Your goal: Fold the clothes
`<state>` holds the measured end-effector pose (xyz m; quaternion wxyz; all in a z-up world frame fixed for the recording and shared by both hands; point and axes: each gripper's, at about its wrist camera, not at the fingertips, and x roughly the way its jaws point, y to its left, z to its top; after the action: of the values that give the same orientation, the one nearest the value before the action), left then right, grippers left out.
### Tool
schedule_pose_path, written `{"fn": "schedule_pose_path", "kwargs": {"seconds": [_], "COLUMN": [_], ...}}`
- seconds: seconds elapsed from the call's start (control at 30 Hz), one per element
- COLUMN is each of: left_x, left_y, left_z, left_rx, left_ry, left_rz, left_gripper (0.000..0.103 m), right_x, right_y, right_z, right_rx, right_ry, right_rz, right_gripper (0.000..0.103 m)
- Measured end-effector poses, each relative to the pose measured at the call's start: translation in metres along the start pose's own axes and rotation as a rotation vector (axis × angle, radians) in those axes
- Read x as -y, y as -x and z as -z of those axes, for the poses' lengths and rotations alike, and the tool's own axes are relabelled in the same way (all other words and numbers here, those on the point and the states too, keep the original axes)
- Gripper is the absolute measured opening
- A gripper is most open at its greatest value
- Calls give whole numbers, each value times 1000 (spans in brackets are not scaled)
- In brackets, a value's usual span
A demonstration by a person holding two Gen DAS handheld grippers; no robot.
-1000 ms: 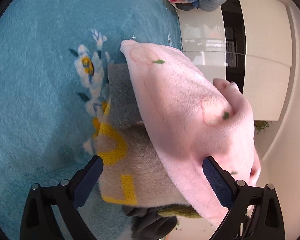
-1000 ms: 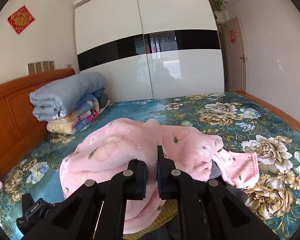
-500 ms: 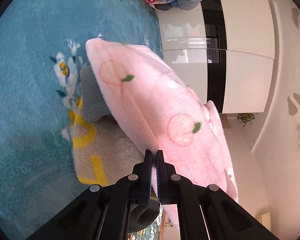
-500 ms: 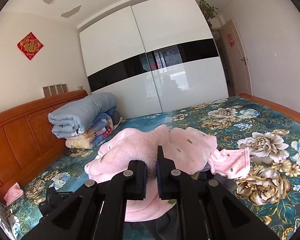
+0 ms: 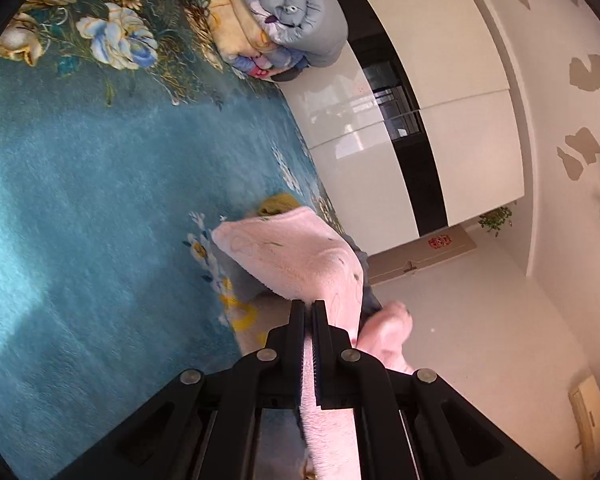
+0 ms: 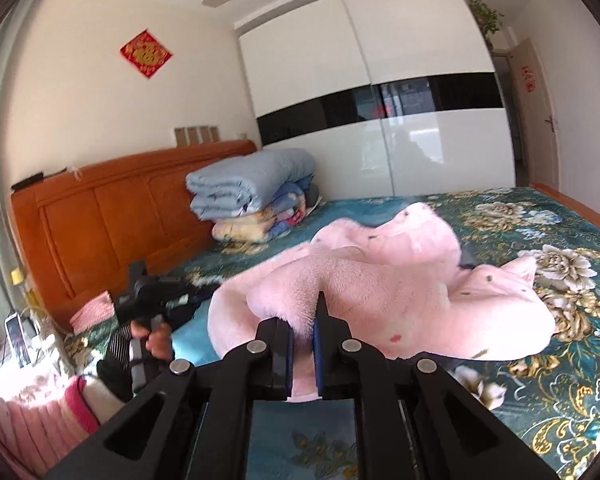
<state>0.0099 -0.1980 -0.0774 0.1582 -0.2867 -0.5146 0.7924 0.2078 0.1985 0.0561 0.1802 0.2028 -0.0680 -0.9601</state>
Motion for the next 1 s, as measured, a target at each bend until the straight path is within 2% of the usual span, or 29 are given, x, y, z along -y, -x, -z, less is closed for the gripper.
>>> {"fn": "schedule_pose_path", "kwargs": {"seconds": [0.07, 0.17, 0.23, 0.3, 0.33, 0.37, 0.4, 0.43, 0.47, 0.5, 0.53, 0.57, 0.63, 0.67, 0.73, 0.83, 0.9, 1.0], "left_x": [-26, -48, -59, -67, -68, -70, -63, -56, -48, -41, -26, -10, 24, 40, 66, 81, 84, 88], "left_y": [-1, -1, -1, -1, 1, 4, 8, 12, 16, 20, 22, 23, 16, 5, -30, -94, -129, -162], "left_z": [-23, -36, -38, -35, -34, -33, -29, -25, -20, -16, -6, 4, 30, 46, 85, 154, 190, 220], "left_rx": [27, 1, -44, -69, -73, -78, -80, -82, -84, -86, -83, -80, -92, -133, -259, -427, -504, -542], "left_ry": [13, 17, -1, -20, -28, -37, -98, -161, -223, -286, -396, -507, -710, -803, -980, -1279, -1433, -1558], "left_rz": [-77, -168, -231, -285, -304, -323, -370, -418, -466, -514, -557, -599, -573, -533, -437, -404, -417, -391], "left_gripper": [4, 4, 4, 5, 8, 19, 28, 48, 59, 60, 65, 69, 74, 80, 84, 84, 84, 84], "right_x": [-16, -32, -36, -32, -28, -23, -16, -10, -3, 4, 12, 21, 43, 56, 83, 109, 109, 103], "right_y": [-36, -99, -136, -158, -161, -160, -153, -143, -132, -119, -105, -93, -72, -68, -63, -64, -66, -64], "right_z": [23, 52, 67, 75, 77, 78, 78, 78, 77, 75, 72, 69, 64, 61, 59, 67, 75, 89], "right_rx": [-108, -240, -318, -354, -365, -366, -363, -359, -352, -334, -311, -290, -242, -226, -206, -199, -217, -251], "right_ry": [-20, -47, -50, -61, -74, -91, -98, -99, -98, -94, -86, -77, -77, -94, -143, -278, -293, -251], "right_rz": [-73, -130, -125, -90, -91, -95, -98, -97, -98, -103, -103, -87, -30, 7, 72, 46, 35, 53], "right_gripper": [8, 8, 8, 10, 12, 14, 16, 25, 33, 43, 52, 56, 63, 63, 63, 63, 63, 63]}}
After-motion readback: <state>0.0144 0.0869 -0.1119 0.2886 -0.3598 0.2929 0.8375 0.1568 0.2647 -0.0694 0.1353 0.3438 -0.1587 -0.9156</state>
